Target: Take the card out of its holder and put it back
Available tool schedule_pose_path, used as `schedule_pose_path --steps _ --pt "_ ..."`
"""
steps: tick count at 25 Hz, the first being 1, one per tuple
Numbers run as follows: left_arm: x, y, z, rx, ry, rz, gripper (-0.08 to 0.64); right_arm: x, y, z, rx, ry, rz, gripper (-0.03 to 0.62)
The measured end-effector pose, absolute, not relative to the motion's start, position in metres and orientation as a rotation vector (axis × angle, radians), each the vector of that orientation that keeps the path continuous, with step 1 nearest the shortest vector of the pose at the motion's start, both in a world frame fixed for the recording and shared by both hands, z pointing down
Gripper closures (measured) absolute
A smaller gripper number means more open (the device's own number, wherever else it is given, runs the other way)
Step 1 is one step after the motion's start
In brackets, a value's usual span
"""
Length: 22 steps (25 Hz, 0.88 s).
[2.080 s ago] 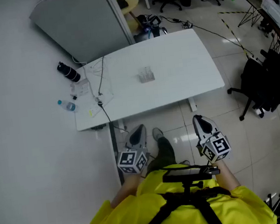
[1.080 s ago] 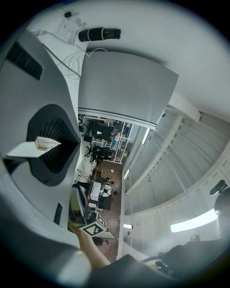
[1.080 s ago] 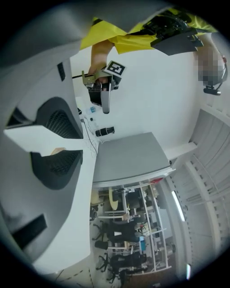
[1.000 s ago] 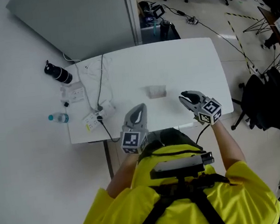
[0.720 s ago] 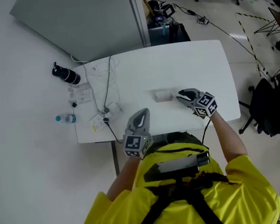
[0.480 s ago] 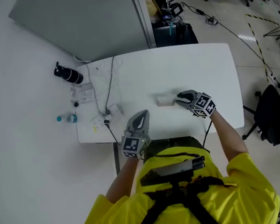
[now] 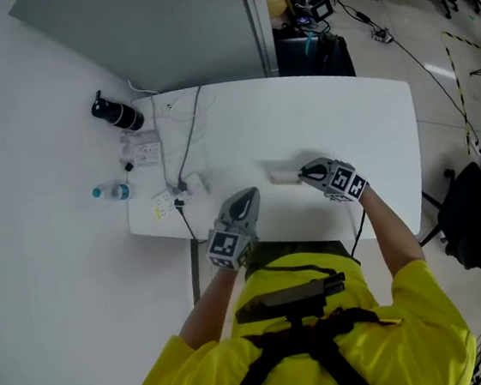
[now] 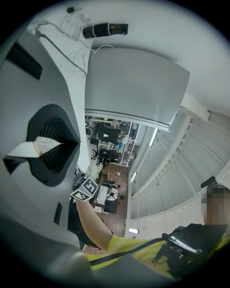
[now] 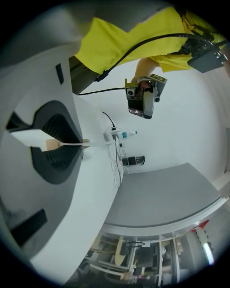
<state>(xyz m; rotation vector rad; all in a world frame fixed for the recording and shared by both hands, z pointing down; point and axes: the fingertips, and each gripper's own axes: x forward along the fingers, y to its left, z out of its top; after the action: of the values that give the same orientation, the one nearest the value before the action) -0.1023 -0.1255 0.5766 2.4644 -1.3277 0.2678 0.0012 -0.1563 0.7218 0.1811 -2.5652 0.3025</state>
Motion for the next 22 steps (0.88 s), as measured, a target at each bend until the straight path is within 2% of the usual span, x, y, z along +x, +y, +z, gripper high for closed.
schedule_pose_path --steps 12,22 --pt "-0.094 -0.129 0.571 2.483 -1.309 0.243 0.56 0.008 -0.166 0.668 0.194 -2.66 0.296 0.571" --pt "-0.094 -0.13 0.575 2.5 -1.331 0.178 0.56 0.011 -0.187 0.51 0.129 -2.832 0.228 0.572"
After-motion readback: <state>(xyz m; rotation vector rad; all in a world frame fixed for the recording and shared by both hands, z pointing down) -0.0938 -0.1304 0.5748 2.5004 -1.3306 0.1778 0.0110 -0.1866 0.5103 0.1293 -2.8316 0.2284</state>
